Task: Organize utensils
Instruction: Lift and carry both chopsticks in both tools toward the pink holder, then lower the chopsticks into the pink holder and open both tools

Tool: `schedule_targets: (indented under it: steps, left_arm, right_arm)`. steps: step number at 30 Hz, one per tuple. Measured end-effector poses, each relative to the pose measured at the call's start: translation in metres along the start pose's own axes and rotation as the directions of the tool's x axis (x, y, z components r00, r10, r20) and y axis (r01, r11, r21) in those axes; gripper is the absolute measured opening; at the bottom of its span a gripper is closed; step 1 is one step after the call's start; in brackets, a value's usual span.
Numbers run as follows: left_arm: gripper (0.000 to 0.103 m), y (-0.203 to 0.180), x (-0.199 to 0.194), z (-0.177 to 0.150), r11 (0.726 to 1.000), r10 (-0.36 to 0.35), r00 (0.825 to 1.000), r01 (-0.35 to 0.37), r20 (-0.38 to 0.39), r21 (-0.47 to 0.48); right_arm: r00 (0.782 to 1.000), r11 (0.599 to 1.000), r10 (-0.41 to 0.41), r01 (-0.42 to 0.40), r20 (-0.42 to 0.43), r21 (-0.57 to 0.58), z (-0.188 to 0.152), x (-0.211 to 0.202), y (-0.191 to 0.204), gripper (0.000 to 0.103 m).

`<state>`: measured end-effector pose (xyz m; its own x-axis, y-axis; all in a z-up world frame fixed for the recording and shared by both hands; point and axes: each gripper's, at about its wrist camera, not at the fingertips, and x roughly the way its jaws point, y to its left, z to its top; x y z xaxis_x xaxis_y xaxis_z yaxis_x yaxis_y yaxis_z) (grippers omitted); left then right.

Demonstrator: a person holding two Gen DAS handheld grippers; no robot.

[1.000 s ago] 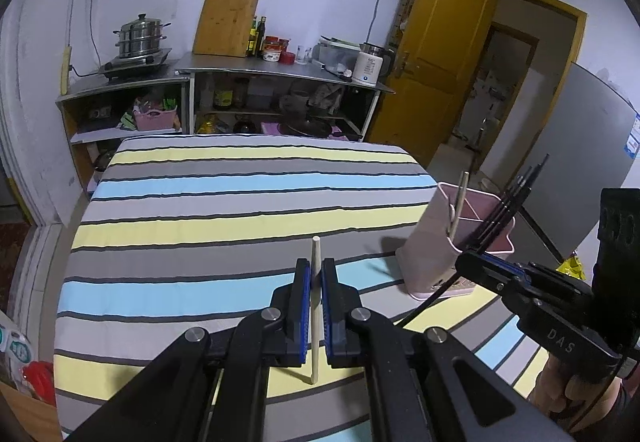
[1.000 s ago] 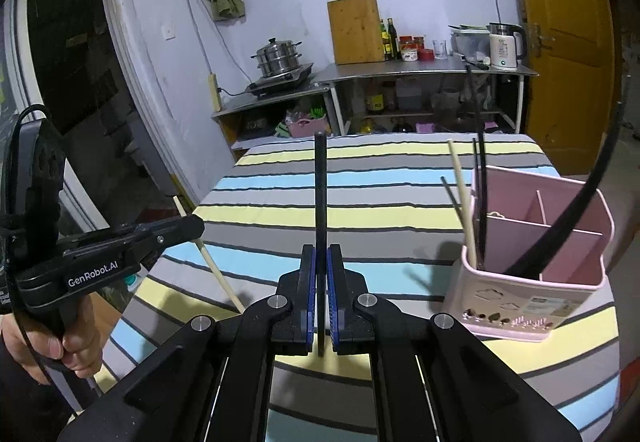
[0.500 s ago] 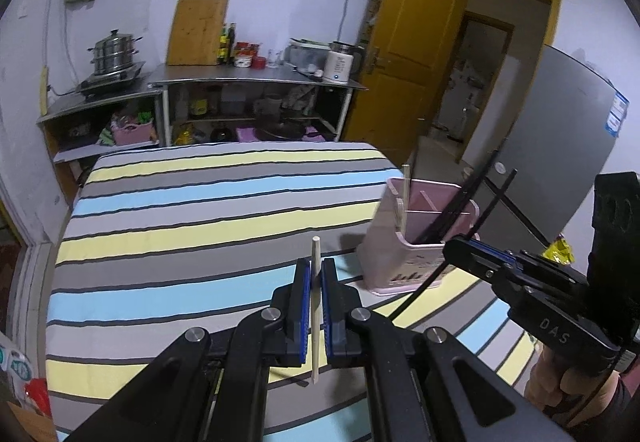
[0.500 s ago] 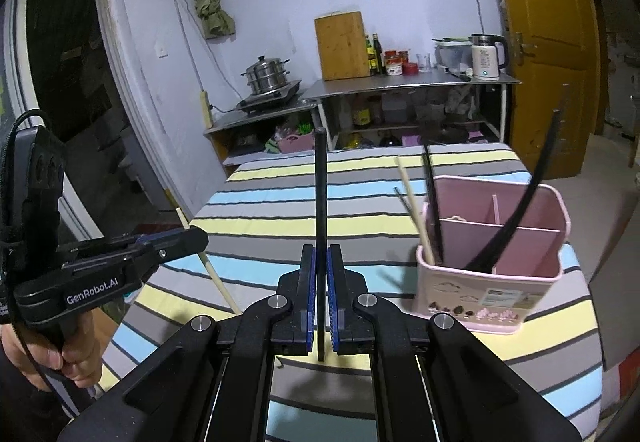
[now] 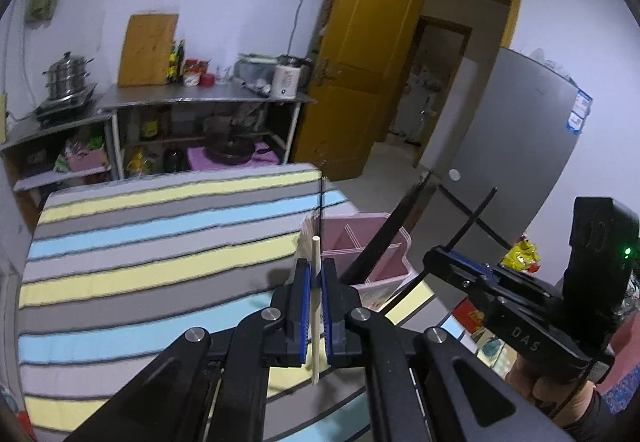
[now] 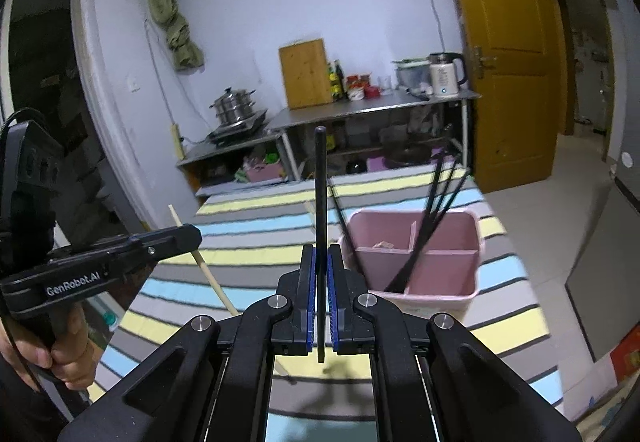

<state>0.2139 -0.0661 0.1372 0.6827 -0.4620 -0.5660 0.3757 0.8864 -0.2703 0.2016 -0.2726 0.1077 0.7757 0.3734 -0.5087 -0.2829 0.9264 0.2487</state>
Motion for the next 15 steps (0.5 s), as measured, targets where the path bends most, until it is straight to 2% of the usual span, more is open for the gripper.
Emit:
schedule_targets:
  steps: [8, 15]
  left_arm:
    - [0.005, -0.022, 0.006, 0.043, 0.999, -0.039, 0.998, 0.037, 0.057, 0.030]
    - [0.005, -0.026, 0.024, 0.070, 0.999, -0.038, 0.996, 0.036, 0.076, 0.030]
  right_arm:
    - [0.996, 0.999, -0.042, 0.040, 0.084, 0.025, 0.027, -0.016, -0.022, 0.005]
    - [0.989, 0.997, -0.073, 0.068, 0.126, 0.045, 0.044, -0.014, -0.033, 0.005]
